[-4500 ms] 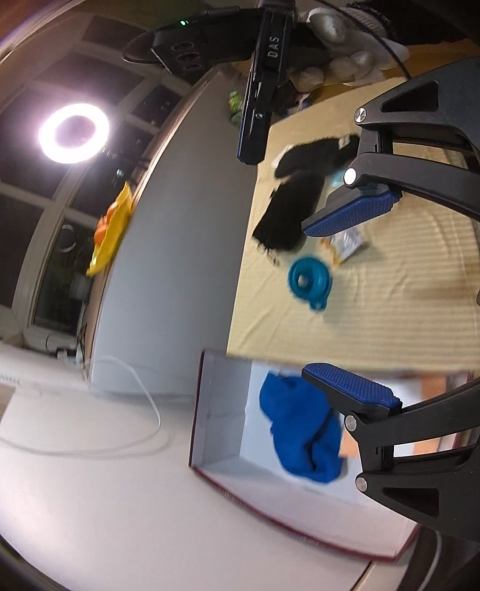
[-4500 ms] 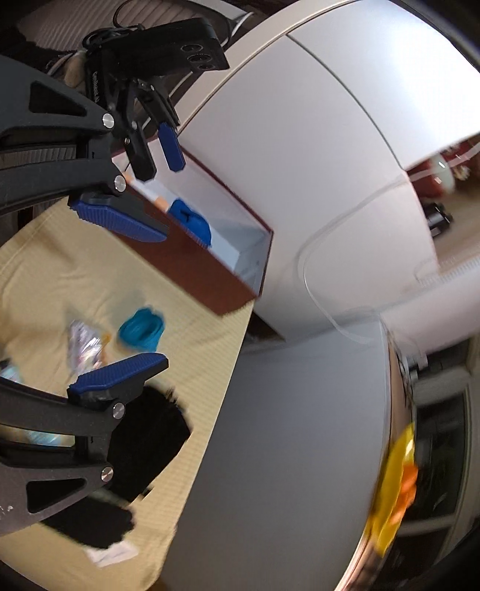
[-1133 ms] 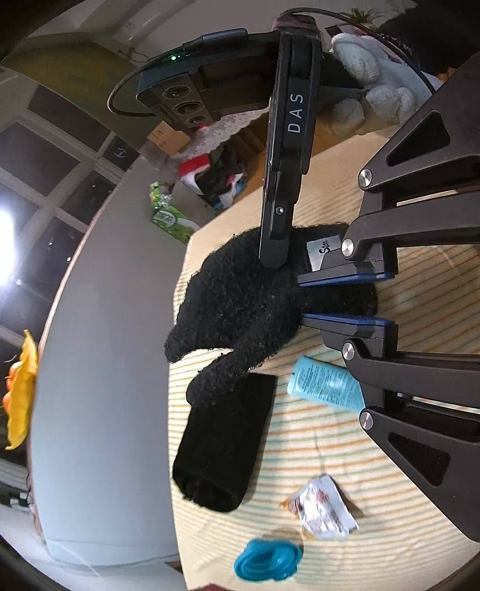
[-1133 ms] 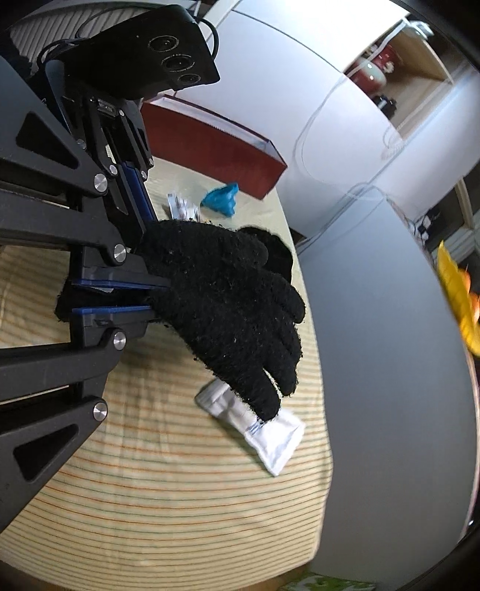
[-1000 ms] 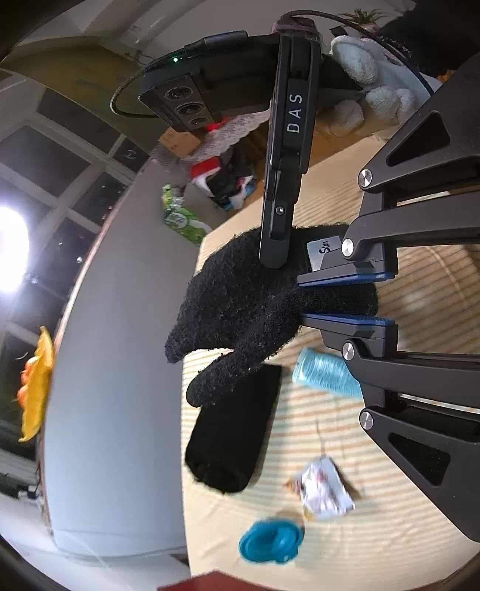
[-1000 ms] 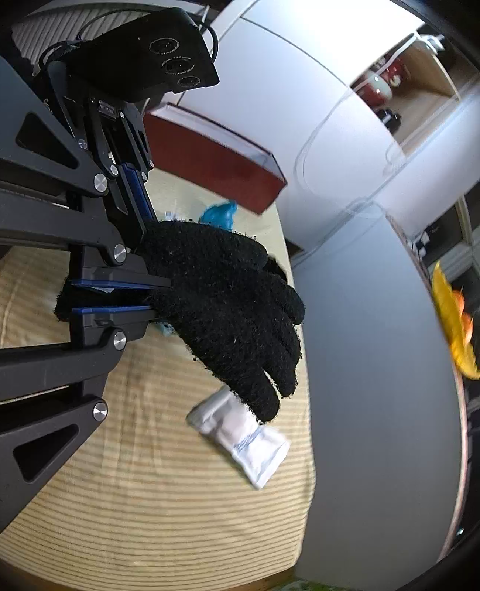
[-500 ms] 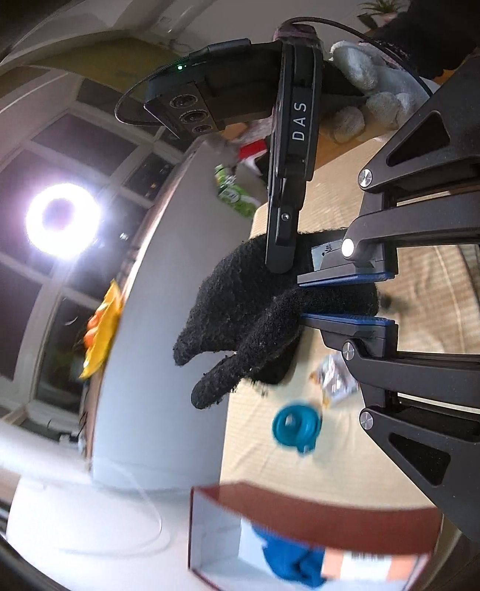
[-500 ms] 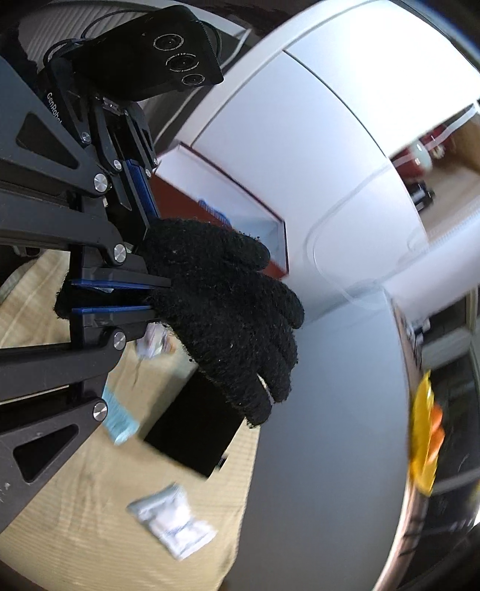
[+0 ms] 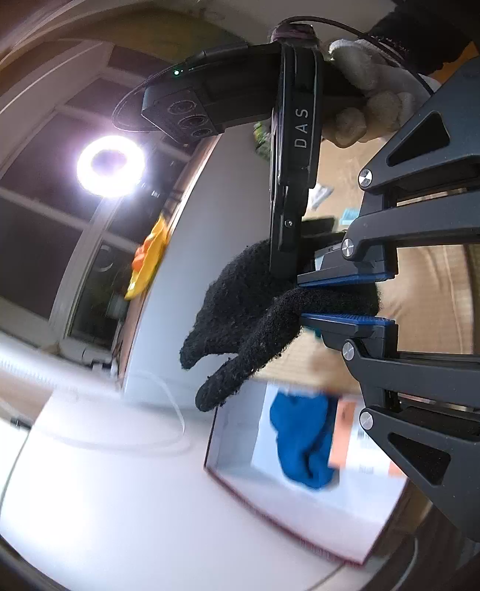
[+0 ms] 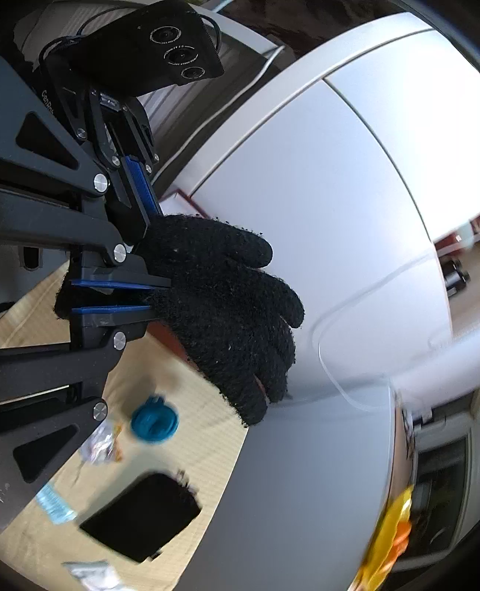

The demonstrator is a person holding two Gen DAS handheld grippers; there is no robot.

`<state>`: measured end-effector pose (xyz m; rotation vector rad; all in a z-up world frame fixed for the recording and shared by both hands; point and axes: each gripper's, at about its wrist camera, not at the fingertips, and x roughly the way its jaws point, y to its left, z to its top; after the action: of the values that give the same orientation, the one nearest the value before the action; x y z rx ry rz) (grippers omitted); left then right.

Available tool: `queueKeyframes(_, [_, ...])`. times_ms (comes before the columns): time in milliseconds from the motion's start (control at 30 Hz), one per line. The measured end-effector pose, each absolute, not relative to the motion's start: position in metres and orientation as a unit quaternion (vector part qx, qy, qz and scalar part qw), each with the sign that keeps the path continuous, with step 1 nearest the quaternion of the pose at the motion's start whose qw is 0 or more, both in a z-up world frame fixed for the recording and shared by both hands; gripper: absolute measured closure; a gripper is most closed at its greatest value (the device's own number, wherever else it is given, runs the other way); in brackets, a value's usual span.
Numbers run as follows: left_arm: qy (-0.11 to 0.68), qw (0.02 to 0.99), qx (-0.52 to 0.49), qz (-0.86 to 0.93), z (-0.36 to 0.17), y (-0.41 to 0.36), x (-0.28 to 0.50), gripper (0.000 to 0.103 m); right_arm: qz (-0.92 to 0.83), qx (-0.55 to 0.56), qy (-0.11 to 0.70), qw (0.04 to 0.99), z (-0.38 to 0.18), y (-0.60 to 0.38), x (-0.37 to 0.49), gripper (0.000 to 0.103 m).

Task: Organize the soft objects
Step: 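Carry both black gloves over the shoebox with the left and right tools, then open the left tool to drop its glove while the right tool releases its glove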

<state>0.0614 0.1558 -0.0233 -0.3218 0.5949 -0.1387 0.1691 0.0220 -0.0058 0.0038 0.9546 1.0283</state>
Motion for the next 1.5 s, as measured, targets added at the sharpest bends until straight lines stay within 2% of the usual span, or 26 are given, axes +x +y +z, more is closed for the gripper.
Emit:
queueKeyframes(567, [0.303, 0.936, -0.180, 0.004, -0.051, 0.233, 0.053, 0.091, 0.500, -0.035, 0.468, 0.728, -0.041, 0.132, 0.164, 0.096])
queueKeyframes(1300, [0.336, 0.926, -0.157, 0.078, -0.085, 0.250, 0.073, 0.090, 0.480, -0.050, 0.491, 0.725, -0.070, 0.171, 0.175, 0.096])
queueKeyframes(1400, [0.341, 0.922, -0.159, 0.088, -0.089, 0.252, 0.073, 0.087, 0.472, -0.051, 0.496, 0.727, -0.073, 0.171, 0.176, 0.092])
queueKeyframes(1467, [0.343, 0.920, -0.164, 0.092, -0.090, 0.254, 0.073, 0.085, 0.466, -0.050, 0.501, 0.727, -0.076, 0.169, 0.179, 0.079])
queueKeyframes(1500, [0.342, 0.920, -0.168, 0.092, -0.091, 0.255, 0.072, 0.085, 0.463, -0.048, 0.500, 0.730, -0.076, 0.168, 0.180, 0.069])
